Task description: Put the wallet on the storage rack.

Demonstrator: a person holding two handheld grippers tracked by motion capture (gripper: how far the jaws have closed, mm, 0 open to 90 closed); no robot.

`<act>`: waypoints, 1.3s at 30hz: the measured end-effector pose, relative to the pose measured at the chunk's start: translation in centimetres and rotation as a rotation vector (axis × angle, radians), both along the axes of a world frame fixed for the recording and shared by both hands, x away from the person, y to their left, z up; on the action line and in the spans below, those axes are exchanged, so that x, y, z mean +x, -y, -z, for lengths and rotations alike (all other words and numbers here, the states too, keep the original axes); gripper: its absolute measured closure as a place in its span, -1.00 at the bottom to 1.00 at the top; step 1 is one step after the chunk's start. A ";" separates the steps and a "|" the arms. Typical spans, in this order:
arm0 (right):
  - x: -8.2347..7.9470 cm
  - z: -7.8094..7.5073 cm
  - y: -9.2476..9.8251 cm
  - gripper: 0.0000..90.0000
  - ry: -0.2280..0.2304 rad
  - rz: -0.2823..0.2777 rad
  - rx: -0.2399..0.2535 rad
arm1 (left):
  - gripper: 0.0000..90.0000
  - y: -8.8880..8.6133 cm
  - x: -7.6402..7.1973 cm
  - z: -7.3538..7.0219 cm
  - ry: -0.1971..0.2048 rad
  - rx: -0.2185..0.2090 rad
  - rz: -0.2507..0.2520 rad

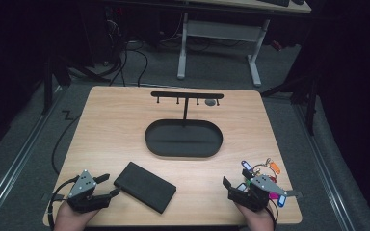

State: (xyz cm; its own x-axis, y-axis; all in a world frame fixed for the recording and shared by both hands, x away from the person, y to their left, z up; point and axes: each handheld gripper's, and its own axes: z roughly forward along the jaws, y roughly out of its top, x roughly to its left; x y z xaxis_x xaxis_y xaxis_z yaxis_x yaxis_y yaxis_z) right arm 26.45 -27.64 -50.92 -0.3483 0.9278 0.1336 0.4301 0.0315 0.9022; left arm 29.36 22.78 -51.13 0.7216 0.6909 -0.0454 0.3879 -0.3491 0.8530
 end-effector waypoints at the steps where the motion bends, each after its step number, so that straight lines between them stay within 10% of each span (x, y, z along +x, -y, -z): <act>1: 0.0 0.0 -0.1 -0.59 -0.006 -0.007 -0.002 | -0.16 0.1 0.0 0.1 0.001 0.000 0.001; 16: 0.2 -0.3 -2.8 -0.48 -0.021 -0.118 -0.056 | 0.07 -0.1 -0.1 0.5 0.005 0.045 -0.039; 39: 0.3 -0.1 -2.6 -0.45 -0.031 -0.110 -0.056 | 0.04 -0.2 0.0 0.7 0.003 0.055 -0.049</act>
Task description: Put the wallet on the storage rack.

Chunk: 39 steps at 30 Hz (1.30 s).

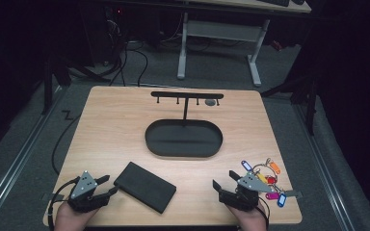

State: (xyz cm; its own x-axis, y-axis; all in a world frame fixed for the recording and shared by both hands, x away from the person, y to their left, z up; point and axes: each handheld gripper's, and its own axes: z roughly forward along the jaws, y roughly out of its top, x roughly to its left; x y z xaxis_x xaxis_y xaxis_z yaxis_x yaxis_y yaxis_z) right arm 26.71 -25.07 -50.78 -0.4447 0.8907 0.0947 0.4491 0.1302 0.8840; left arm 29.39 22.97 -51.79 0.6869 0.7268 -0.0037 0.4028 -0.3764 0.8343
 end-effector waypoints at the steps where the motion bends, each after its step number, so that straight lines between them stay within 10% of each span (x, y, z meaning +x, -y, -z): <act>1: 0.0 0.0 -0.1 -0.46 0.000 -0.001 0.000 | 0.04 0.0 0.0 0.0 0.001 0.002 -0.006; 19: -0.2 0.2 -2.5 -0.33 -0.032 -0.075 -0.024 | 0.73 -0.2 2.0 0.8 -0.029 0.092 -0.127; 30: -0.7 0.4 -6.2 0.27 -0.103 -0.216 -0.108 | 0.79 1.2 0.9 1.2 -0.040 0.157 -0.033; 39: -0.1 1.3 -7.6 0.78 -0.137 -0.221 -0.244 | 0.74 6.2 -3.9 0.9 0.013 0.201 0.186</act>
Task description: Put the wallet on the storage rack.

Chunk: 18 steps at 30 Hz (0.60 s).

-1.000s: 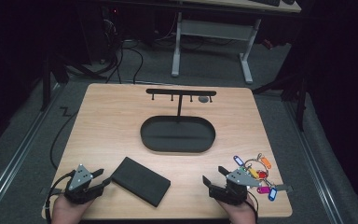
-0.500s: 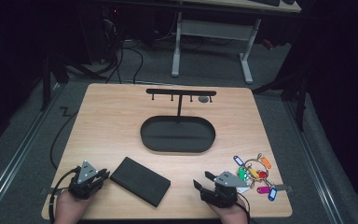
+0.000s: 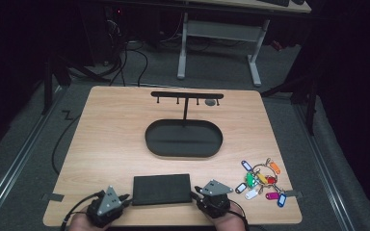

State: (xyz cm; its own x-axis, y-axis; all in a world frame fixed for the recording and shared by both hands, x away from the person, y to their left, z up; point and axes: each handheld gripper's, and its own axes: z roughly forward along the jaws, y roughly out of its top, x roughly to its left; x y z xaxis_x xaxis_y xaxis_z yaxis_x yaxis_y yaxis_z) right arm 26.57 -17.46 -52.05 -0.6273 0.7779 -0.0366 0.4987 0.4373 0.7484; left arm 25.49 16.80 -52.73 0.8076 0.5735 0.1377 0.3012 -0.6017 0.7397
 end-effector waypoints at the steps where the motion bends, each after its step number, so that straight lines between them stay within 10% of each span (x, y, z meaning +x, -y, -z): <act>1: 0.2 0.0 0.2 0.81 -0.003 0.008 0.004 | 0.73 0.3 -0.2 -0.2 -0.010 -0.016 0.013; 10: 3.2 0.4 -1.7 0.89 -0.056 0.025 0.018 | 0.68 -1.7 -1.6 -0.2 -0.032 -0.052 -0.055; 18: 5.2 -0.3 -3.1 0.24 -0.069 0.021 0.093 | 0.60 -3.4 -3.2 0.0 -0.056 -0.069 -0.101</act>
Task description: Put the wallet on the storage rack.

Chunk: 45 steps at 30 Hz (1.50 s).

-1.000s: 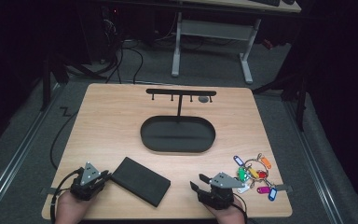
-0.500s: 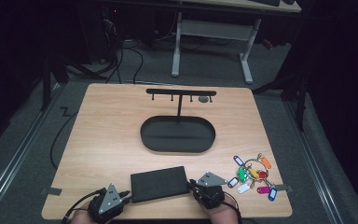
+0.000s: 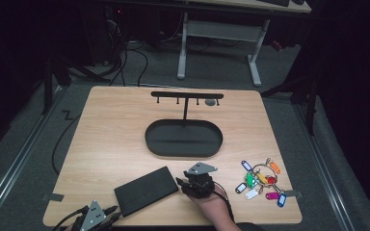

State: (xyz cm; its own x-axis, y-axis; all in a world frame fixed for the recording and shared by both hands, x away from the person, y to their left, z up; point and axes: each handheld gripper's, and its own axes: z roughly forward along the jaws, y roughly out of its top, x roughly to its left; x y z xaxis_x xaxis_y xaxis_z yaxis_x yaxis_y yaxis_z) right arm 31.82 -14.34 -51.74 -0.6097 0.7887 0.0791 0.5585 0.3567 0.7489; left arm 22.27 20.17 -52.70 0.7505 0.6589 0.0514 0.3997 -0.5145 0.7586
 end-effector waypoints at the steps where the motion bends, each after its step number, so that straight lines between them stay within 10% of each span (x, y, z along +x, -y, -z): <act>1: 0.0 0.0 0.0 0.24 0.000 0.000 0.000 | 0.60 0.0 0.0 0.0 0.000 0.000 0.000; 8: -2.1 -0.7 4.1 0.06 0.075 0.108 0.041 | 0.54 3.5 0.7 -0.6 0.024 0.017 0.137; 16: -4.8 -0.4 9.1 -0.09 0.091 0.228 0.068 | 0.20 2.1 2.8 -2.3 0.062 -0.055 0.083; 27: -7.0 -0.2 11.8 -0.10 0.080 0.309 0.077 | -0.06 8.0 6.1 -2.8 0.035 -0.110 0.158; 32: -6.6 -0.1 11.4 -0.10 0.076 0.297 0.081 | -0.13 10.5 5.5 -2.2 0.039 -0.051 0.216; 45: -4.6 -0.3 8.6 -0.10 0.080 0.215 0.075 | -0.20 9.1 2.7 -0.4 0.096 0.079 0.172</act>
State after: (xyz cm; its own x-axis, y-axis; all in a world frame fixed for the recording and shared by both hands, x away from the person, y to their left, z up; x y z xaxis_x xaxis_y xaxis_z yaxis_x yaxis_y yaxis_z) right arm 27.25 -22.99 -51.42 -0.4352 0.8947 0.1008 0.5532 0.1775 0.8139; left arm 25.01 11.11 -52.34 0.8409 0.5123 0.1746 0.2288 -0.6288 0.7432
